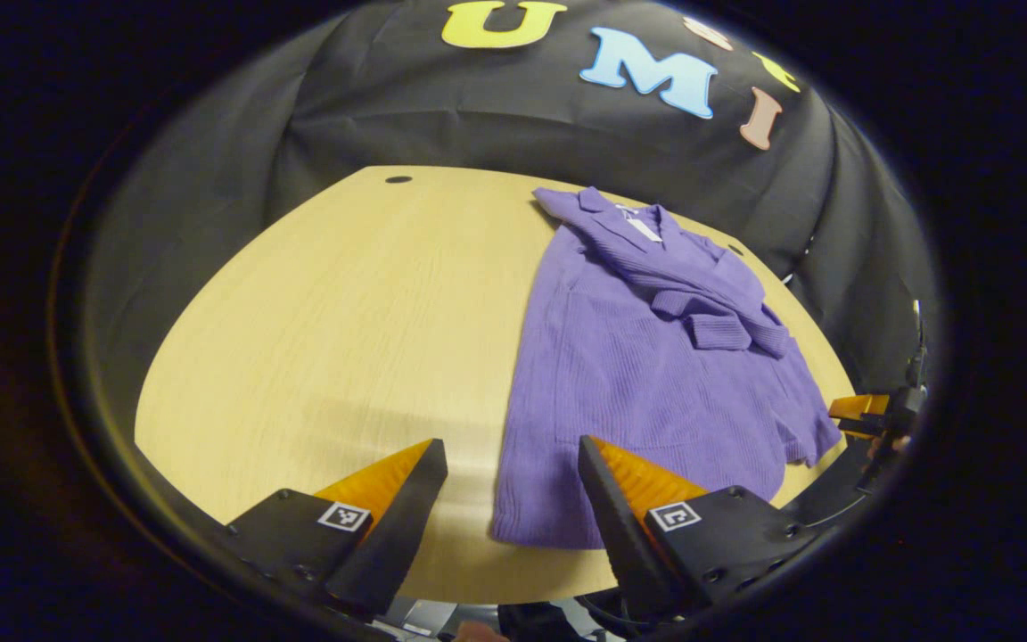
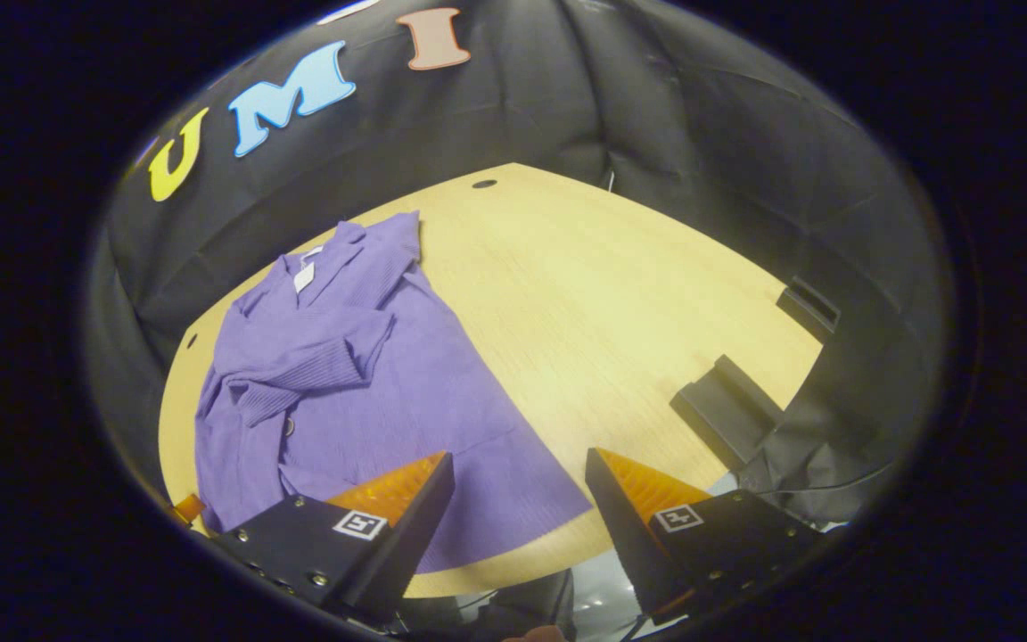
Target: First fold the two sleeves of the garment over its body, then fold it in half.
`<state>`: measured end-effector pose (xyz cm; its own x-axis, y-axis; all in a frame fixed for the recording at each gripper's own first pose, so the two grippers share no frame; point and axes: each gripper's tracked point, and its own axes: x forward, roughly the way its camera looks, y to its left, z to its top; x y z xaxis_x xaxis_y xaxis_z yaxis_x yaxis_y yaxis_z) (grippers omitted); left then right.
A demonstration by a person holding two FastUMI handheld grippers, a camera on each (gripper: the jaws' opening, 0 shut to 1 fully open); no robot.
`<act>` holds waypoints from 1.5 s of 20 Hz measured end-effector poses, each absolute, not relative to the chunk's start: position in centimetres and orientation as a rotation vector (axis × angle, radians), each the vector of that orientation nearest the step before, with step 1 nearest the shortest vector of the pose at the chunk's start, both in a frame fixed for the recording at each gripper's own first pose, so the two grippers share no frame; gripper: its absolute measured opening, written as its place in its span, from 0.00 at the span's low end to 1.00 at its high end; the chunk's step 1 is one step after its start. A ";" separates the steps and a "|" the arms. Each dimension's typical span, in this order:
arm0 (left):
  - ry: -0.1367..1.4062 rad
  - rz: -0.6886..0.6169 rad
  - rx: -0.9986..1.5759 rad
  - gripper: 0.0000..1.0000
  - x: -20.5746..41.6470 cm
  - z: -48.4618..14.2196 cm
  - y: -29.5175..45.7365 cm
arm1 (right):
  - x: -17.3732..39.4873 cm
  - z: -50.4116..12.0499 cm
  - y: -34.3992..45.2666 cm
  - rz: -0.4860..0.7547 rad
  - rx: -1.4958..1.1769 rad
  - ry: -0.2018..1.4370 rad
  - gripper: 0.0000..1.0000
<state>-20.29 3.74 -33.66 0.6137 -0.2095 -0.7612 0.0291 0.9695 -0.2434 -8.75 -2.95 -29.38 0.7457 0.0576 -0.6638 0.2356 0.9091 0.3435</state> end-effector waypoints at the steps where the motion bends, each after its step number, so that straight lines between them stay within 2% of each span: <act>1: 0.903 -0.144 -0.211 1.00 -20.4 -33.6 3.4 | -8.8 -29.6 -2.7 -0.093 0.432 0.734 0.93; 2: 0.904 -0.155 -0.206 0.94 -20.6 -33.6 3.0 | -8.7 -29.9 -2.4 -0.086 0.428 0.742 0.93; 8: 0.913 -0.205 -0.187 0.95 -21.4 -33.5 -0.2 | -8.9 -30.5 -0.6 -0.041 0.381 0.764 0.97; 9: 0.916 -0.212 -0.183 0.95 -21.4 -33.5 -0.8 | -8.9 -30.4 0.0 -0.027 0.368 0.763 0.92; 10: 0.920 -0.219 -0.175 0.95 -21.4 -33.6 -1.3 | -9.0 -30.6 0.2 -0.024 0.334 0.770 1.00; 12: 0.929 -0.242 -0.164 0.95 -21.4 -33.5 -2.4 | -9.3 -31.0 0.5 -0.021 0.244 0.788 1.00; 13: 0.931 -0.263 -0.169 1.00 -21.7 -33.2 -3.3 | -9.4 -31.2 0.8 -0.011 0.198 0.797 1.00; 14: 0.935 -0.271 -0.172 0.96 -21.6 -33.4 -4.0 | -9.3 -31.0 1.3 0.001 0.189 0.800 1.00; 15: 0.935 -0.262 -0.159 0.88 -21.5 -33.6 -4.1 | -9.3 -31.0 1.4 0.006 0.186 0.808 1.00; 16: 0.931 -0.259 -0.141 0.89 -21.3 -33.8 -4.2 | -9.3 -31.1 1.4 0.011 0.189 0.818 1.00; 17: 0.933 -0.252 -0.132 0.88 -21.3 -33.9 -4.4 | -9.3 -31.0 1.4 0.014 0.193 0.827 0.94; 18: 0.930 -0.252 -0.145 0.72 -21.2 -33.9 -4.7 | -9.2 -31.0 1.4 0.021 0.185 0.833 0.97; 19: 0.935 -0.253 -0.177 0.63 -21.2 -33.7 -5.2 | -9.1 -31.0 1.6 0.035 0.185 0.832 0.90; 20: 0.942 -0.253 -0.227 0.39 -21.2 -33.7 -5.8 | -9.2 -30.9 1.7 0.039 0.182 0.833 0.84; 22: 0.965 -0.230 -0.316 0.12 -21.0 -33.9 -6.4 | -9.0 -30.7 2.3 0.058 0.198 0.836 0.73; 23: 0.973 -0.232 -0.351 0.18 -20.8 -33.8 -6.6 | -9.1 -30.8 2.4 0.058 0.195 0.842 0.46; 25: 0.993 -0.196 -0.401 0.13 -20.8 -33.7 -6.7 | -8.6 -30.8 3.0 0.088 0.190 0.843 0.45; 27: 1.009 -0.201 -0.393 0.07 -20.7 -33.8 -6.8 | -8.8 -30.6 3.1 0.085 0.209 0.867 0.10; 30: 1.024 -0.191 -0.400 0.06 -20.4 -33.5 -6.8 | -8.3 -30.0 3.1 0.112 0.213 0.862 0.10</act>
<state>-20.41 -6.81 -33.54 0.5117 -0.3383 -0.7897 -0.0307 0.9114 -0.4103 -8.32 3.10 -30.02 0.6465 0.1835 -0.7406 -0.0116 0.9729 0.2309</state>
